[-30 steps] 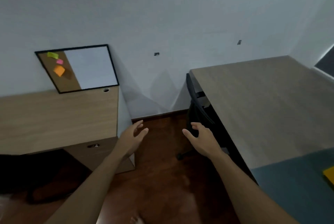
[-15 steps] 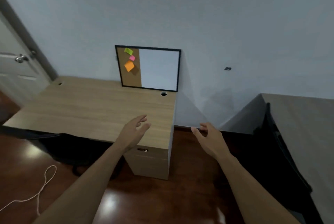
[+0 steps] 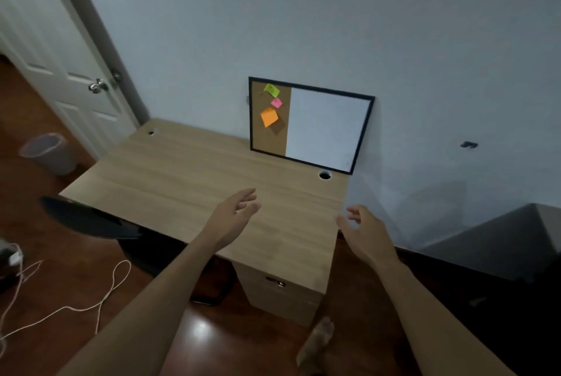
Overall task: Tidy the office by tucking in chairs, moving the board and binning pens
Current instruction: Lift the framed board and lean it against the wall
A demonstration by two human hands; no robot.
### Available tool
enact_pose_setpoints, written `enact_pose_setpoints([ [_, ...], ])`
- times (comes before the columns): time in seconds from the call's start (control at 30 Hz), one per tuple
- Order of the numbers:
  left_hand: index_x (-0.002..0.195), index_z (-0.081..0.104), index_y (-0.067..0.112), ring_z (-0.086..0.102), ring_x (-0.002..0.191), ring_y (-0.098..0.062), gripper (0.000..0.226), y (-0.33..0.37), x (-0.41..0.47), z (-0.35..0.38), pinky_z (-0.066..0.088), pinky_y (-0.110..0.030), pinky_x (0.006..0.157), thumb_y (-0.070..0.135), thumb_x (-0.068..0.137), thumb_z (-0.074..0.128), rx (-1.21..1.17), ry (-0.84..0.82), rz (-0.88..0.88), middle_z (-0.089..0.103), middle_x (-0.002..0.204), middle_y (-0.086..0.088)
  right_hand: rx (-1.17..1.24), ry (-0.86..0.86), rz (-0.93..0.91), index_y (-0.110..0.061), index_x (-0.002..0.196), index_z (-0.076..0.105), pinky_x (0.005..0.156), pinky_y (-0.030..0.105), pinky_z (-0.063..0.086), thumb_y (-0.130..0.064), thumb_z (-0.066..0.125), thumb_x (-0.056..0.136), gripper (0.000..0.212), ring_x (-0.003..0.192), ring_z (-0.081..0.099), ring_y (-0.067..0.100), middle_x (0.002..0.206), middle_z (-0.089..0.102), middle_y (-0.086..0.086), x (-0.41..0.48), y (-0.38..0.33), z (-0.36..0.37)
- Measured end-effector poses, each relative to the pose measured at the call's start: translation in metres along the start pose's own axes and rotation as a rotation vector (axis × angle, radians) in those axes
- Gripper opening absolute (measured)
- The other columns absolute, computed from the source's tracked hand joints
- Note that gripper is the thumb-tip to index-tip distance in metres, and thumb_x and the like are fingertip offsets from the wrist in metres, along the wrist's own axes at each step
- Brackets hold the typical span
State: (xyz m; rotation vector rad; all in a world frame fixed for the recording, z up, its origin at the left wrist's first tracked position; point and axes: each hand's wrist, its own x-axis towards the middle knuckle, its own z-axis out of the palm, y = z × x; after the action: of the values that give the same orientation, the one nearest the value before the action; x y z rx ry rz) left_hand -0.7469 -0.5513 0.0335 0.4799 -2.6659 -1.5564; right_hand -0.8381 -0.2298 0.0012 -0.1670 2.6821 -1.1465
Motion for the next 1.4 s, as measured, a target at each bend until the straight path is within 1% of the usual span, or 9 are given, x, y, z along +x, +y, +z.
enact_pose_setpoints([
  [0.2, 0.152, 0.059, 0.032, 0.063, 0.13, -0.007, 0.053, 0.011, 0.095, -0.017, 0.051, -0.036, 0.11, 0.047, 0.101, 0.065, -0.051, 0.018, -0.027, 0.067, 0.145, 0.009, 0.041, 0.003, 0.029, -0.025, 0.15, 0.056, 0.112, 0.047, 0.054, -0.066, 0.063, 0.1, 0.064, 0.128, 0.064, 0.018, 0.148, 0.065, -0.002, 0.102, -0.02, 0.002],
  [0.53, 0.148, 0.063, 0.03, 0.063, 0.126, -0.003, 0.048, 0.029, 0.241, -0.027, 0.047, -0.026, 0.101, 0.043, 0.102, 0.067, -0.094, 0.06, -0.127, 0.07, 0.138, 0.012, 0.073, -0.002, 0.072, -0.024, 0.148, 0.058, 0.11, 0.045, 0.054, -0.065, 0.066, 0.1, 0.063, 0.128, 0.064, 0.02, 0.144, 0.067, -0.003, 0.253, -0.047, -0.013],
  [0.8, 0.144, 0.065, 0.03, 0.065, 0.123, -0.006, 0.056, 0.034, 0.34, -0.043, 0.049, -0.04, 0.113, 0.055, 0.095, 0.065, -0.046, 0.01, -0.137, 0.072, 0.132, 0.014, 0.171, 0.117, 0.13, -0.018, 0.155, 0.051, 0.116, 0.046, 0.05, -0.06, 0.065, 0.103, 0.068, 0.138, 0.059, 0.024, 0.156, 0.057, 0.003, 0.325, -0.058, -0.018],
  [0.93, 0.149, 0.059, 0.024, 0.064, 0.121, -0.02, 0.05, 0.043, 0.395, -0.057, 0.049, -0.044, 0.11, 0.045, 0.103, 0.064, -0.086, -0.009, -0.167, 0.069, 0.131, 0.005, 0.216, 0.19, 0.208, -0.016, 0.164, 0.041, 0.119, 0.044, 0.043, -0.06, 0.063, 0.104, 0.078, 0.148, 0.051, 0.03, 0.168, 0.044, 0.009, 0.36, -0.063, -0.025],
  [1.03, 0.151, 0.055, 0.024, 0.06, 0.129, -0.023, 0.063, 0.037, 0.441, -0.067, 0.047, -0.051, 0.116, 0.051, 0.096, 0.065, -0.116, -0.001, -0.253, 0.066, 0.136, 0.002, 0.253, 0.221, 0.268, -0.013, 0.17, 0.031, 0.125, 0.047, 0.041, -0.062, 0.064, 0.103, 0.09, 0.153, 0.047, 0.033, 0.174, 0.036, 0.01, 0.384, -0.064, -0.03],
  [1.17, 0.15, 0.05, 0.012, 0.06, 0.112, -0.024, 0.053, 0.035, 0.488, -0.068, 0.048, -0.047, 0.108, 0.029, 0.102, 0.066, -0.134, 0.007, -0.304, 0.065, 0.111, 0.006, 0.318, 0.253, 0.327, -0.013, 0.168, 0.034, 0.123, 0.049, 0.044, -0.084, 0.066, 0.086, 0.113, 0.148, 0.052, 0.033, 0.167, 0.045, 0.011, 0.409, -0.059, -0.034],
  [1.27, 0.162, 0.034, 0.008, 0.056, 0.13, -0.03, 0.079, 0.032, 0.517, -0.071, 0.044, -0.042, 0.105, 0.036, 0.099, 0.072, -0.153, 0.014, -0.33, 0.058, 0.142, -0.007, 0.303, 0.248, 0.375, -0.009, 0.17, 0.027, 0.124, 0.043, 0.036, -0.046, 0.066, 0.107, 0.084, 0.154, 0.043, 0.036, 0.17, 0.039, 0.016, 0.424, -0.057, -0.033],
  [1.33, 0.167, 0.025, 0.009, 0.043, 0.151, -0.032, 0.107, 0.029, 0.532, -0.073, 0.04, -0.042, 0.111, 0.049, 0.082, 0.077, -0.168, 0.021, -0.314, 0.041, 0.166, -0.013, 0.285, 0.246, 0.393, -0.011, 0.172, 0.023, 0.124, 0.042, 0.034, -0.039, 0.067, 0.108, 0.082, 0.156, 0.041, 0.035, 0.171, 0.037, 0.016, 0.435, -0.053, -0.032],
  [1.4, 0.152, 0.046, 0.013, 0.053, 0.14, -0.033, 0.089, 0.03, 0.541, -0.073, 0.043, -0.038, 0.103, 0.048, 0.072, 0.068, -0.192, 0.026, -0.26, 0.059, 0.149, -0.008, 0.29, 0.26, 0.402, -0.012, 0.171, 0.026, 0.123, 0.041, 0.036, -0.035, 0.067, 0.109, 0.078, 0.154, 0.045, 0.034, 0.169, 0.042, 0.013, 0.442, -0.051, -0.029],
])
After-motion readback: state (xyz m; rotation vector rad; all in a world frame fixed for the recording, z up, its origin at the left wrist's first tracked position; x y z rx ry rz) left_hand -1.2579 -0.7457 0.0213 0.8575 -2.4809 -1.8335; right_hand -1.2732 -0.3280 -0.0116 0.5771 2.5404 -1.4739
